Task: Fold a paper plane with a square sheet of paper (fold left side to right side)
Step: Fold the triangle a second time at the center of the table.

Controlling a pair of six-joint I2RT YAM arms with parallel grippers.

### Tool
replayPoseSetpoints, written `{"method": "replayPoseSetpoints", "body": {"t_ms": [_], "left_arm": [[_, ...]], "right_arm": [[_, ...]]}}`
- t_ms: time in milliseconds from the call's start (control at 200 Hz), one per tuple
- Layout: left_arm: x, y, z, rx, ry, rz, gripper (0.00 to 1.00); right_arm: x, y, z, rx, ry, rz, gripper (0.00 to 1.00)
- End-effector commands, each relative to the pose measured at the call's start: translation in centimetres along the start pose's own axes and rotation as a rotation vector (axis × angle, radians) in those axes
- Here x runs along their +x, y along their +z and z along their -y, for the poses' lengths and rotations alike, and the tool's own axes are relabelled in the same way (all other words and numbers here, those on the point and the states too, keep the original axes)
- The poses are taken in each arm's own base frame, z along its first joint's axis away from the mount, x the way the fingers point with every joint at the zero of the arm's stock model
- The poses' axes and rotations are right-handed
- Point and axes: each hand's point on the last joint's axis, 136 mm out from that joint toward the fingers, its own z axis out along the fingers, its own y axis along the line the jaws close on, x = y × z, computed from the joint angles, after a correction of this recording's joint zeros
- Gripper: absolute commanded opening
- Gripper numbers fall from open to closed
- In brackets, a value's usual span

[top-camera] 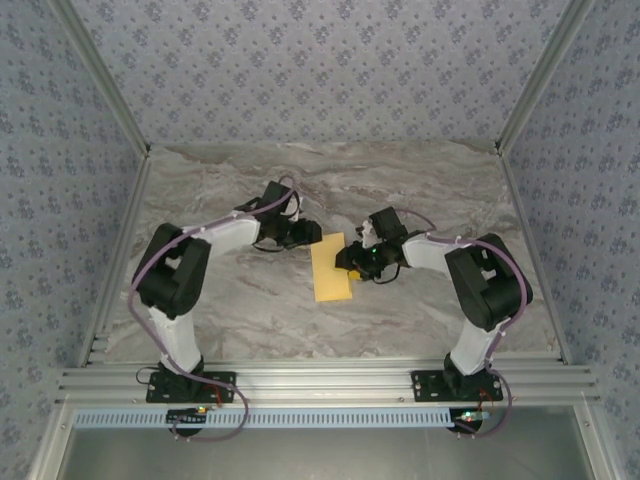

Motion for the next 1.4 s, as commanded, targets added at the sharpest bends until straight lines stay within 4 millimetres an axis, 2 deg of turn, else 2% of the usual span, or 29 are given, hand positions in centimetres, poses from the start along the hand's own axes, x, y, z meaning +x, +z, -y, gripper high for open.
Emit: {"method": "replayPoseSetpoints", "body": {"t_ms": [0, 115, 300, 380, 500, 640, 839, 1134, 1394], "left_arm": [[-0.5, -4.4, 3.0, 0.052, 0.145, 0.138, 0.51], [3.2, -5.9, 4.6, 0.034, 0.270, 0.150, 0.56], [10.2, -5.4, 6.4, -0.030, 0.423, 0.100, 0.59], [12.1, -4.7, 6.5, -0.083, 0.464, 0.080, 0.60], [13.8, -3.5, 7.2, -0.136, 0.519, 0.049, 0.61], [14.9, -1.8, 7.6, -0.193, 0.558, 0.019, 0.63], [15.0, 0.4, 7.2, -0.294, 0.565, -0.007, 0.65], [14.0, 1.8, 6.5, -0.461, 0.614, 0.025, 0.68], [13.3, 2.0, 6.0, -0.563, 0.657, 0.036, 0.67]], "right_arm": [[-1.4, -0.1, -1.0, -0.054, 0.030, 0.003, 0.41], [-2.1, -0.4, -1.8, -0.092, 0.043, 0.005, 0.40], [-2.9, -0.7, -2.0, -0.087, 0.045, 0.006, 0.38], [-3.2, -0.8, -2.2, -0.096, 0.053, 0.004, 0.37], [-3.7, -0.9, -2.5, -0.096, 0.053, 0.006, 0.37], [-3.7, -0.8, -2.6, -0.091, 0.055, 0.003, 0.37], [-3.7, -0.7, -2.6, -0.092, 0.058, -0.004, 0.37], [-3.6, -0.4, -2.5, -0.088, 0.062, -0.012, 0.37], [-3.7, -0.1, -2.7, -0.090, 0.063, -0.017, 0.37]]}}
